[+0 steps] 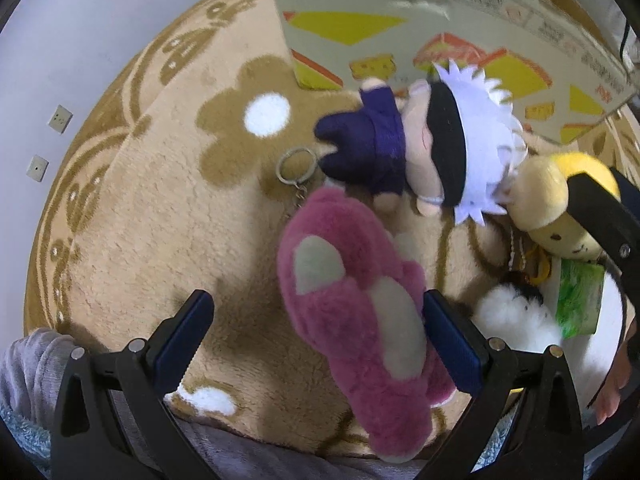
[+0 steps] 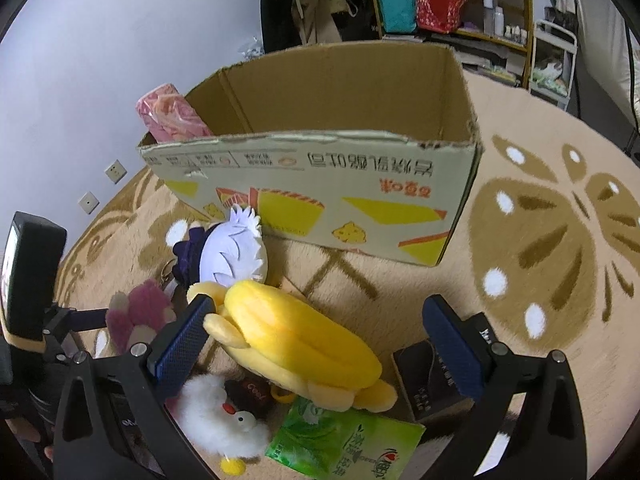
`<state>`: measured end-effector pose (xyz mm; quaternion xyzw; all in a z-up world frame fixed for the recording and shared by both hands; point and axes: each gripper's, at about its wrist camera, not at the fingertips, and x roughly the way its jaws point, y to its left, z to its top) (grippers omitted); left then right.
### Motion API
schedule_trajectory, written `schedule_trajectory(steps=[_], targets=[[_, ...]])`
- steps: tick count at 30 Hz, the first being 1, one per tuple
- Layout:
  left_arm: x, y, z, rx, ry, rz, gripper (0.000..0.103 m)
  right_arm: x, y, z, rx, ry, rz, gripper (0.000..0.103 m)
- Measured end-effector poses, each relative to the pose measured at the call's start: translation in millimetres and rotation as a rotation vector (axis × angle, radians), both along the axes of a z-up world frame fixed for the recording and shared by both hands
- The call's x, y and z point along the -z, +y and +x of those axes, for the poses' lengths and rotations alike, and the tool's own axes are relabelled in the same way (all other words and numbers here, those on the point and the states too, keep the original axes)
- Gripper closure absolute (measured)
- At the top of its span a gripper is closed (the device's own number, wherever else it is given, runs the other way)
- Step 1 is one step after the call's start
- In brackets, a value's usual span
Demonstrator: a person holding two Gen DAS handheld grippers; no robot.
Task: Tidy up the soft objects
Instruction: 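Grasp the pink bear plush with the left tool while the right tool grasps the yellow plush, then carry the pink bear into the box with the left tool while the right drops the yellow plush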
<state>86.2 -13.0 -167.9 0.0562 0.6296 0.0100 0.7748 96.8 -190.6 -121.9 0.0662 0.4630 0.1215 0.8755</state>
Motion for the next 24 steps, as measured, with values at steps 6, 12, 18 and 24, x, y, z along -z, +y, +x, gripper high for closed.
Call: schedule_trajectory(steps=[6,12,18,24], targets=[[5,-9,-1,0.041,0.026,-0.016,0.018,8,5,0,-0.035,0.05,0.017,0.001],[5,-9,-3,0.039,0.051,-0.107,0.043,12,15,-1,-0.075,0.071,0.021,0.016],[1,-16,-12,0.069,0.034,-0.133,0.066,12,19,-4,-0.093,0.065,0.005,0.026],[-23,-14,-17,0.044,-0.045,-0.112,0.068,5,16,-7,-0.073,0.031,0.0,0.029]])
